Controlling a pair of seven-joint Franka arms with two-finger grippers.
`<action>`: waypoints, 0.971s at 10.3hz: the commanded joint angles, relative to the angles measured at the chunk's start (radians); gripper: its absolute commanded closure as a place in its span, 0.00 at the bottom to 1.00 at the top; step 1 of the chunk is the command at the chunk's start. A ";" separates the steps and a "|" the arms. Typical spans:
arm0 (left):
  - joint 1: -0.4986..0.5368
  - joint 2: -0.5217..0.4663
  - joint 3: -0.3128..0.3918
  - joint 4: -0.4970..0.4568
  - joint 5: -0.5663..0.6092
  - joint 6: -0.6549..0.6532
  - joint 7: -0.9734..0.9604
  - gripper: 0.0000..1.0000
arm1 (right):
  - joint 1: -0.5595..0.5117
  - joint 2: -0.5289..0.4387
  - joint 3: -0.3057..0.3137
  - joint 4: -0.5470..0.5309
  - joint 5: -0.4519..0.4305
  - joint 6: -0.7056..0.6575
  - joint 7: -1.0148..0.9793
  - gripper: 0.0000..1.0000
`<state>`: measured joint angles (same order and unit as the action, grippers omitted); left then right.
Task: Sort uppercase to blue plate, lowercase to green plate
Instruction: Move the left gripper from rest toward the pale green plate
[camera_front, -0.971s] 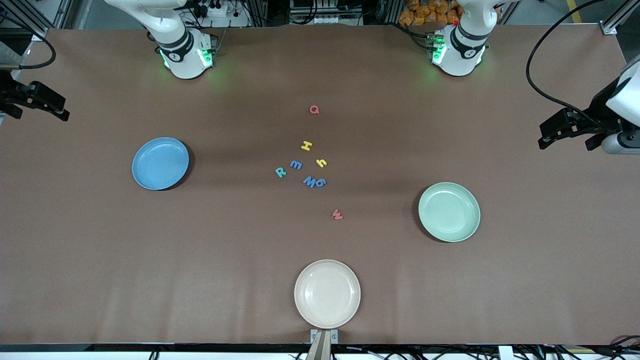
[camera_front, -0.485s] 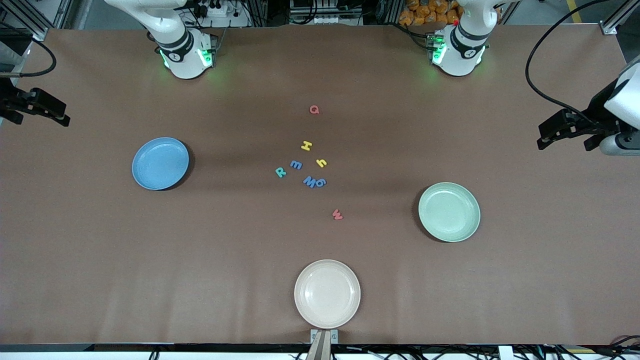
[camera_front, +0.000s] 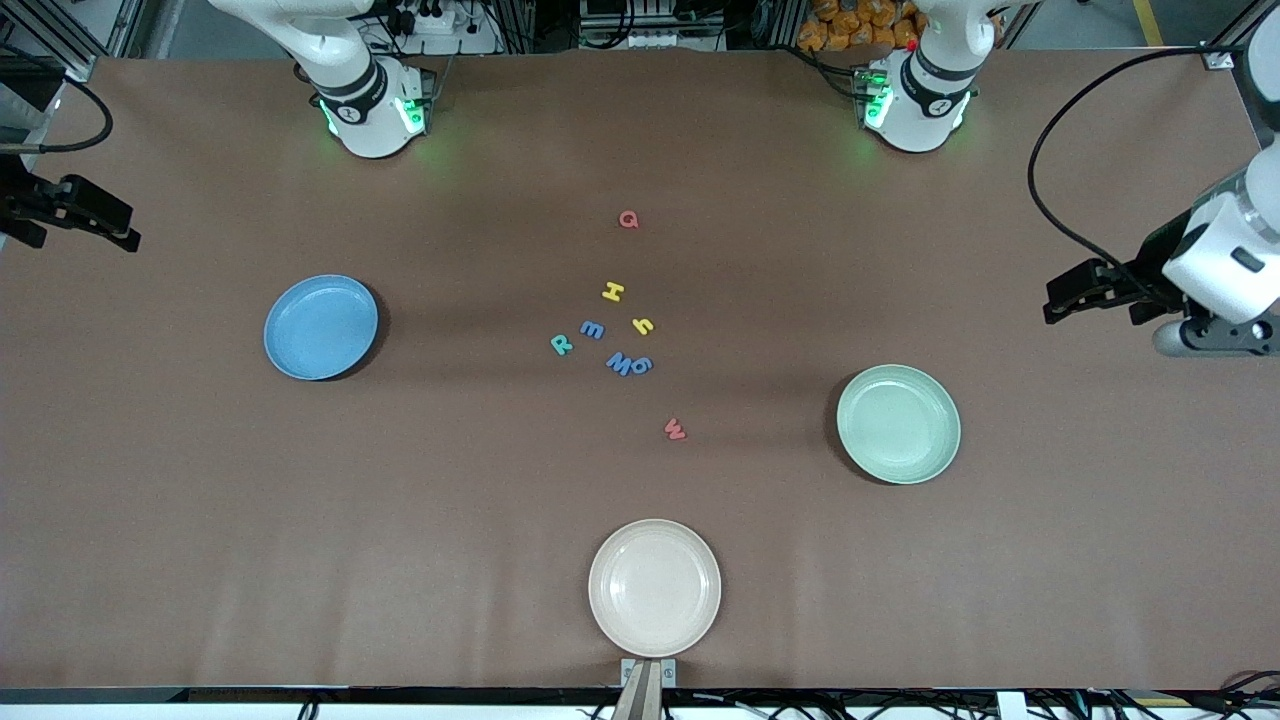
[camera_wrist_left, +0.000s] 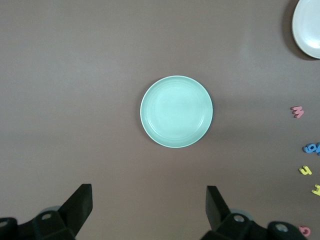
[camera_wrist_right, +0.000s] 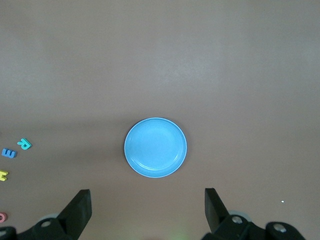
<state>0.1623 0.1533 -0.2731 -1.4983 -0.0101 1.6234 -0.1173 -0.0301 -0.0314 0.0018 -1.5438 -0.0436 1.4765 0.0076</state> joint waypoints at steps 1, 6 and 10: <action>0.009 0.034 -0.005 -0.032 -0.036 0.044 -0.022 0.00 | 0.001 0.004 0.006 0.019 -0.010 -0.022 -0.003 0.00; -0.015 0.116 -0.004 -0.223 -0.036 0.338 -0.192 0.00 | 0.004 0.002 0.006 0.017 -0.010 -0.030 -0.009 0.00; -0.128 0.216 -0.005 -0.208 0.062 0.416 -0.431 0.00 | 0.004 0.001 0.007 0.019 -0.009 -0.030 -0.009 0.00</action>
<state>0.0746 0.3403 -0.2788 -1.7182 0.0007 2.0080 -0.4464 -0.0274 -0.0313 0.0052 -1.5401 -0.0436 1.4618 0.0068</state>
